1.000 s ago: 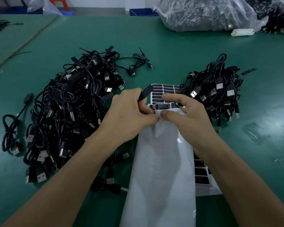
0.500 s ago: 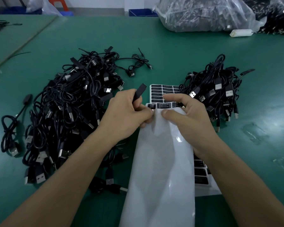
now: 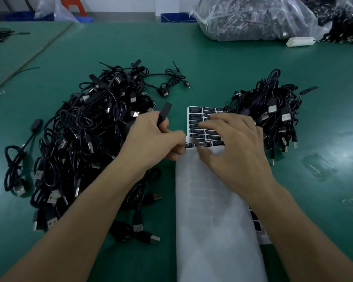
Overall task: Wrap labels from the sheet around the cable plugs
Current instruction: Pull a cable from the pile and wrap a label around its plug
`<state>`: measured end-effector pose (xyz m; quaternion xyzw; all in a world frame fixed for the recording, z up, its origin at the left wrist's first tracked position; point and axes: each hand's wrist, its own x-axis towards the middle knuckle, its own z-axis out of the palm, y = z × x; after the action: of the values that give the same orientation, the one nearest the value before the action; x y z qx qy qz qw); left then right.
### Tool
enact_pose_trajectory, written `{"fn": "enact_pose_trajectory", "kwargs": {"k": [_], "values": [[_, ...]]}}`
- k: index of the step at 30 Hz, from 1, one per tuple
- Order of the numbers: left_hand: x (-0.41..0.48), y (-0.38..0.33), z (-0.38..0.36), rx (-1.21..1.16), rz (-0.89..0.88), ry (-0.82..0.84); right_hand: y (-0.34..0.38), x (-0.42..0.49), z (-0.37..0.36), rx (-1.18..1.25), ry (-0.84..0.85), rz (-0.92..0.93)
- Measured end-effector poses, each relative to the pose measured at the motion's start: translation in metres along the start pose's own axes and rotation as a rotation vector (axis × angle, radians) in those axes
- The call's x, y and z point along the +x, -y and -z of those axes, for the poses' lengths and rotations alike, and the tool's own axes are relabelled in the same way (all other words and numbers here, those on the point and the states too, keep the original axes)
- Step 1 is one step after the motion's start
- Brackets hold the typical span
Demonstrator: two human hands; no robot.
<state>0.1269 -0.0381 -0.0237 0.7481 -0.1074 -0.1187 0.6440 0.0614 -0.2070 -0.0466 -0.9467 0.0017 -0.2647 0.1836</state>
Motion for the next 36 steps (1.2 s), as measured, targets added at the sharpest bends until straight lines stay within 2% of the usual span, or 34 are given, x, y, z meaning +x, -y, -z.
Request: {"fn": "enact_pose_trajectory", "kwargs": {"k": [2,5,12,26,29,33,36], "values": [[0.0,0.004,-0.002,0.015,0.006,-0.006,0.004,0.0,0.001,0.043,-0.025,0.064],[0.0,0.007,-0.003,0.052,-0.002,-0.028,0.01,-0.001,0.001,0.058,0.025,0.114],[-0.001,0.002,-0.007,0.068,0.017,-0.026,0.012,-0.002,0.0,0.109,-0.031,0.098],[-0.004,-0.006,-0.006,-0.05,0.075,0.006,0.017,-0.003,-0.001,0.127,-0.107,0.054],[-0.005,-0.006,-0.006,-0.086,0.082,0.023,0.02,-0.003,0.001,0.278,-0.102,-0.04],[-0.004,-0.006,-0.005,-0.087,0.111,0.046,0.02,0.002,0.005,0.668,-0.043,-0.248],[-0.007,-0.007,-0.006,-0.033,0.062,0.075,0.022,0.005,0.008,0.877,0.002,-0.304]]}}
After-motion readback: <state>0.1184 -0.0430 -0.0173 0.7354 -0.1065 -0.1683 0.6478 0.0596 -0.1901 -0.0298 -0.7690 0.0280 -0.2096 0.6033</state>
